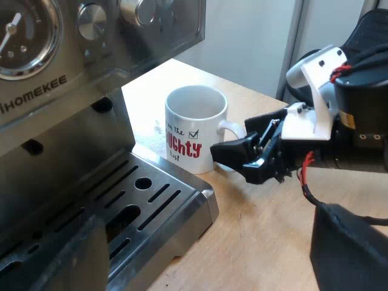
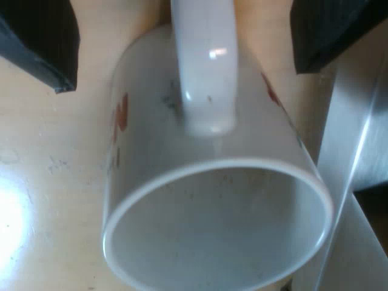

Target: Place mug into machine

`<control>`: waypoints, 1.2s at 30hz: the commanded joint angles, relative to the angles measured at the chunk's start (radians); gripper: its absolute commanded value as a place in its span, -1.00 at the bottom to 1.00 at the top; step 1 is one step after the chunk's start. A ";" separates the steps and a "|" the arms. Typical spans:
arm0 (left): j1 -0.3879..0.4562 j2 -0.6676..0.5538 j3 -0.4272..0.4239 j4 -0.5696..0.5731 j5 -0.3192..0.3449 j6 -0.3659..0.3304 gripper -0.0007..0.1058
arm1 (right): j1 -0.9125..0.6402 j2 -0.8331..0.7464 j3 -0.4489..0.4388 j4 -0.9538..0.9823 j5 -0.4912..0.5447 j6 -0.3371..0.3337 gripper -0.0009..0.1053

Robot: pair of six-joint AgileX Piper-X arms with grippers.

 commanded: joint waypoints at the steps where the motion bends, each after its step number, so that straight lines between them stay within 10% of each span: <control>1: -0.003 -0.002 -0.005 -0.011 0.000 -0.011 0.32 | 0.003 0.004 -0.015 -0.021 0.000 -0.011 0.30; 12: -0.003 -0.002 -0.005 -0.009 0.000 -0.011 0.32 | 0.001 0.012 -0.032 -0.002 0.007 -0.011 0.04; 22: -0.003 -0.002 -0.005 -0.009 0.000 -0.011 0.32 | 0.001 0.012 -0.032 0.004 0.007 -0.011 -0.97; 36: -0.002 -0.002 -0.005 0.000 -0.030 -0.011 0.32 | 0.064 -0.064 -0.032 0.116 0.005 -0.115 -0.98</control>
